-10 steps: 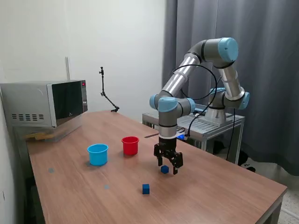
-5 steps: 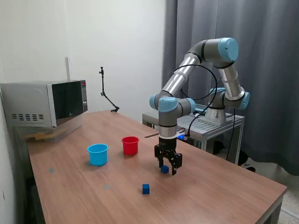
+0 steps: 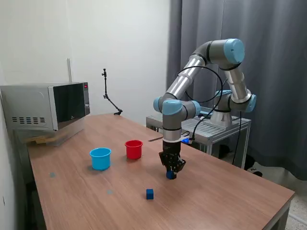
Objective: Place red objects in the red bin, and blue objects in the blue bin.
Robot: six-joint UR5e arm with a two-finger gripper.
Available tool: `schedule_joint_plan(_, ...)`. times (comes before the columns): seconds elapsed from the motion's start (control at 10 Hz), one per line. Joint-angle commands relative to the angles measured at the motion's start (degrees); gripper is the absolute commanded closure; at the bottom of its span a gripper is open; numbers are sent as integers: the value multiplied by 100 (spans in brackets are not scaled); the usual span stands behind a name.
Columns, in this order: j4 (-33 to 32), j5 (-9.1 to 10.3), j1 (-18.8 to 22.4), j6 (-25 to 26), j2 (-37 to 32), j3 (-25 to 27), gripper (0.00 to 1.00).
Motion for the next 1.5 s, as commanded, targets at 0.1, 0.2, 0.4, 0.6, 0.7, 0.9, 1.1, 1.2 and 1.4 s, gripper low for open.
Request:
schedule_joint_plan(0.1, 3, -104, -44, -6, -3, -59, 100)
schedule_joint_plan(0.2, 12, -305, -62, -6, -90, -111, 100)
schedule_joint_plan(0.4, 64, -579, -263, 12, -720, -524, 100)
schedule_joint_plan(0.6, 151, -588, -570, 12, -1056, -552, 100)
schedule_joint_plan(0.7, 387, -588, -694, 21, -1066, -586, 100)
schedule_joint_plan(0.9, 442, -544, -1063, 21, -988, -753, 100)
schedule_joint_plan(1.1, 968, -570, -1170, -32, -498, -1296, 100)
schedule_joint_plan(1.2, 978, -562, -1196, -49, -321, -1516, 100)
schedule_joint_plan(1.4, 996, -553, -1283, -181, -92, -1816, 100)
